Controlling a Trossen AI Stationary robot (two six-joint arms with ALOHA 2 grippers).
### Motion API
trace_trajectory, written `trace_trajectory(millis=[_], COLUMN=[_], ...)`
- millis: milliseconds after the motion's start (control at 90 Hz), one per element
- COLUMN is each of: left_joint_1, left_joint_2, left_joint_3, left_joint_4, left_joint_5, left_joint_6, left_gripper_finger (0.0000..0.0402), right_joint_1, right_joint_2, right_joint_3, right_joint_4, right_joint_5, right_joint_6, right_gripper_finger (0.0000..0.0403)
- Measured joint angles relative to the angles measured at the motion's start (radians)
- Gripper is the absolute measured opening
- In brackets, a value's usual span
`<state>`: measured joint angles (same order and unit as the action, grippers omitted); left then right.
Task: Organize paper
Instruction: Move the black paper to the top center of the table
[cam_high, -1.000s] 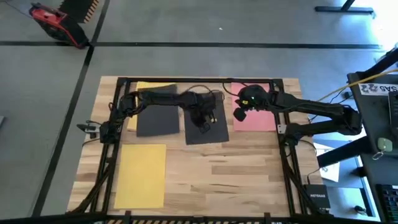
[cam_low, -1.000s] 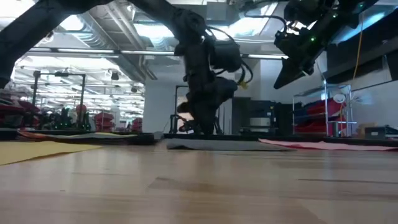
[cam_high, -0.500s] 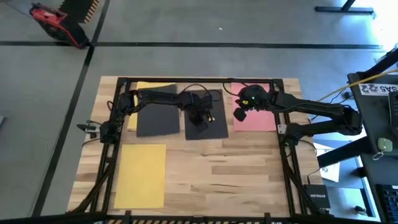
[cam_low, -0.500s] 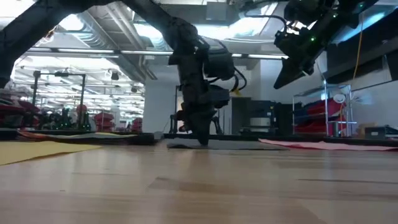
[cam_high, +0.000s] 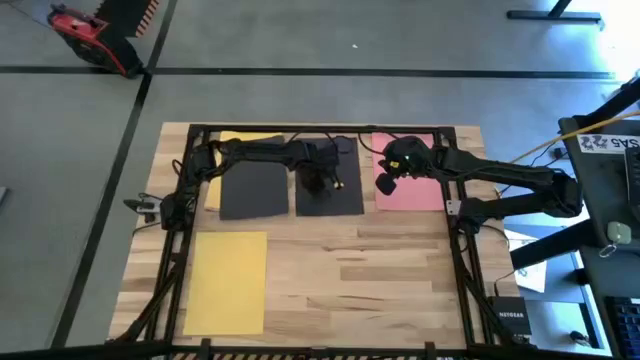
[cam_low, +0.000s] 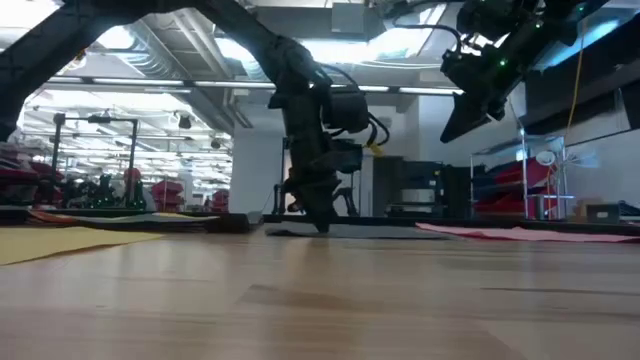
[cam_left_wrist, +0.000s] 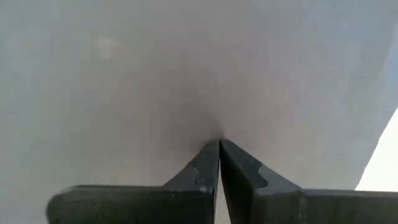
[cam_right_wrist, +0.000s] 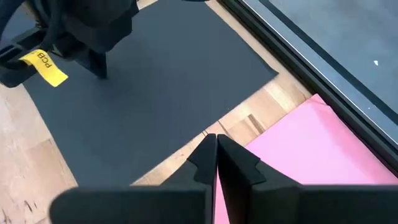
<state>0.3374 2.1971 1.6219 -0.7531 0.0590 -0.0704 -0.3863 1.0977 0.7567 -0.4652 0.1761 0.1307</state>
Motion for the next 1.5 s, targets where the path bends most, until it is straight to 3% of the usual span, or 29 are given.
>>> trace_trajectory(millis=[344,800,1500], left_joint_1=[0.007,0.046,0.011], left_joint_2=[0.004,0.004,0.008], left_joint_3=[-0.002,-0.002,0.084], left_joint_4=[0.1,0.11,0.07], left_joint_5=[-0.007,-0.012,-0.012], left_joint_6=[-0.008,-0.008,-0.048], left_gripper_finger=[0.0,0.0,0.0], right_joint_1=[0.0,0.0,0.0], right_joint_2=[0.0,0.0,0.0], right_joint_3=[0.0,0.0,0.0], right_joint_4=[0.0,0.001,0.0], right_joint_5=[0.0,0.0,0.0], right_joint_6=[0.006,0.021,0.021], right_gripper_finger=[0.0,0.0,0.0])
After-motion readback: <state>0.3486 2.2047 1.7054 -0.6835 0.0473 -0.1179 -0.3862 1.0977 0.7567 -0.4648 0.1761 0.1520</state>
